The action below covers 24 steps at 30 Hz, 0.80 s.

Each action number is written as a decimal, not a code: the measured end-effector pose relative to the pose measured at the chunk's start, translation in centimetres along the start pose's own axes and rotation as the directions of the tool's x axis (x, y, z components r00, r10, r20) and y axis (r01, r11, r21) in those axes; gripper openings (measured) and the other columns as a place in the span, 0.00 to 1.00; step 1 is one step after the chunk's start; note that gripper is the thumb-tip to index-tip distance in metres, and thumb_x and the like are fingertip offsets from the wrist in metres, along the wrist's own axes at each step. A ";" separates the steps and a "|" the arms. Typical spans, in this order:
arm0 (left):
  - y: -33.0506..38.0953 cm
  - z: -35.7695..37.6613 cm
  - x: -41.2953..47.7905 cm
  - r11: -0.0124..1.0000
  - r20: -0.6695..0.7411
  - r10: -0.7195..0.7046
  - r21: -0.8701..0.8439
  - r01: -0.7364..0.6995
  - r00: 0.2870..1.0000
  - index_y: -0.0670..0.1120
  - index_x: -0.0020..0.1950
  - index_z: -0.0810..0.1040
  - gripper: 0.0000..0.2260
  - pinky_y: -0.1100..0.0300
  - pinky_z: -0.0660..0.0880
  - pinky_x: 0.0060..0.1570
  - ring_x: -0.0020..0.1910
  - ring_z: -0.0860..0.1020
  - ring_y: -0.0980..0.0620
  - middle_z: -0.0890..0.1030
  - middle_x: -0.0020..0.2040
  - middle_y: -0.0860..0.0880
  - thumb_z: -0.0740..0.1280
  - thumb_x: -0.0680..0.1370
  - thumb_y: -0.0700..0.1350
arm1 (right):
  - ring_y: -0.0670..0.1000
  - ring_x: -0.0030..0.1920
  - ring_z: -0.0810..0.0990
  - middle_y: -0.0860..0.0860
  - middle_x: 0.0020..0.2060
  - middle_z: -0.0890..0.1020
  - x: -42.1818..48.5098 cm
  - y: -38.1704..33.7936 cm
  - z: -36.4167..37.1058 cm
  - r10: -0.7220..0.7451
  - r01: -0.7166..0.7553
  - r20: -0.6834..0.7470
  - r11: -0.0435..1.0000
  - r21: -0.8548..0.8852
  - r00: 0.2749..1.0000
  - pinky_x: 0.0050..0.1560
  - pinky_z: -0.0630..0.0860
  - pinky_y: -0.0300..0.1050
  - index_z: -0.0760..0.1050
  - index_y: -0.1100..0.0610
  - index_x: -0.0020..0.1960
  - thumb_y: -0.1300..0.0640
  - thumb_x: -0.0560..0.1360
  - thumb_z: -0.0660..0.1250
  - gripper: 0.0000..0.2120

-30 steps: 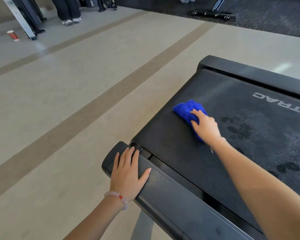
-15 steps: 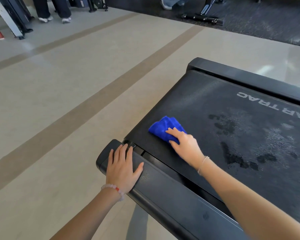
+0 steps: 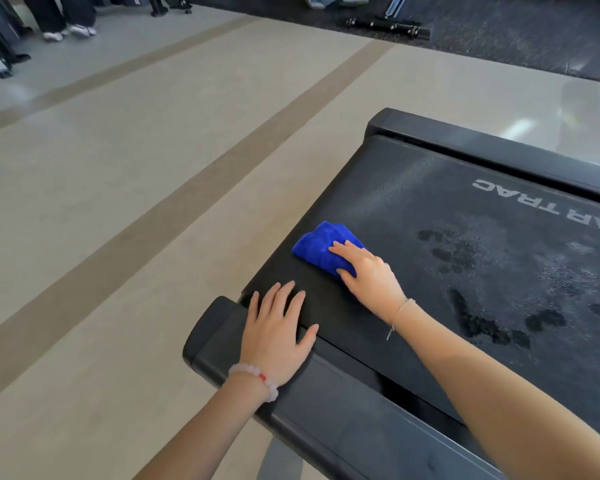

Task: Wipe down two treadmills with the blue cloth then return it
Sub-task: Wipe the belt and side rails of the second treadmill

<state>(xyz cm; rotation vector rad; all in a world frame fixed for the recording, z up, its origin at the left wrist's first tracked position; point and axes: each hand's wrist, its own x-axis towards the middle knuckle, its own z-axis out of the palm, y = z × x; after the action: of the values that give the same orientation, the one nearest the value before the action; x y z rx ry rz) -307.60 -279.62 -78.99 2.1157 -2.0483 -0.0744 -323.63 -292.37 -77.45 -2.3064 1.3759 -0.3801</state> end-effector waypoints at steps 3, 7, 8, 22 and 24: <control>0.1 0.4 1.7 0.999 0.029 0.043 -0.003 -0.043 0.999 0.46 0.63 0.77 0.26 0.43 0.70 0.62 0.64 0.73 0.45 0.75 0.65 0.46 0.54 0.73 0.59 | 0.50 0.73 0.60 0.46 0.71 0.67 3.2 1.3 -1.3 0.119 -0.118 -0.025 0.993 0.028 0.993 0.65 0.64 0.51 0.66 0.48 0.70 0.58 0.79 0.59 0.21; -0.3 0.9 3.4 0.998 0.081 0.065 0.020 -0.066 0.995 0.45 0.64 0.76 0.27 0.46 0.71 0.61 0.64 0.74 0.46 0.75 0.65 0.46 0.60 0.73 0.60 | 0.54 0.71 0.65 0.49 0.70 0.68 5.6 2.9 -2.4 0.215 -0.212 -0.038 0.975 0.060 0.976 0.64 0.65 0.50 0.67 0.47 0.69 0.57 0.78 0.61 0.20; -0.2 1.0 3.7 0.998 0.091 0.057 0.023 -0.059 0.994 0.44 0.65 0.75 0.28 0.45 0.71 0.61 0.64 0.74 0.46 0.75 0.65 0.46 0.63 0.72 0.61 | 0.54 0.71 0.65 0.49 0.71 0.68 5.8 2.9 -2.6 0.215 -0.212 -0.034 0.975 0.071 0.976 0.65 0.64 0.50 0.68 0.47 0.69 0.58 0.78 0.61 0.20; 0.7 1.3 6.3 0.998 0.157 -0.053 0.049 0.045 0.986 0.41 0.65 0.75 0.37 0.44 0.72 0.60 0.63 0.74 0.43 0.75 0.65 0.42 0.51 0.71 0.68 | 0.43 0.72 0.61 0.41 0.68 0.70 6.3 4.1 -2.0 -0.084 0.078 0.048 0.990 0.116 0.995 0.71 0.61 0.46 0.70 0.47 0.68 0.58 0.77 0.63 0.19; 1.2 1.3 6.8 0.998 0.164 -0.022 0.055 0.013 0.986 0.43 0.65 0.75 0.36 0.44 0.73 0.59 0.63 0.74 0.44 0.75 0.65 0.43 0.51 0.71 0.67 | 0.45 0.72 0.62 0.42 0.68 0.70 7.5 4.8 -2.5 -0.074 0.069 0.038 0.990 0.122 0.997 0.70 0.62 0.46 0.69 0.47 0.68 0.58 0.78 0.63 0.19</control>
<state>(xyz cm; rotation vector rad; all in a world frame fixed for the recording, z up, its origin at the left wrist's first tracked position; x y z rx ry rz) -308.72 -286.53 -79.35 2.2279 -2.1450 -0.2058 -324.86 -301.54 -77.50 -2.2555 1.2183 -0.4217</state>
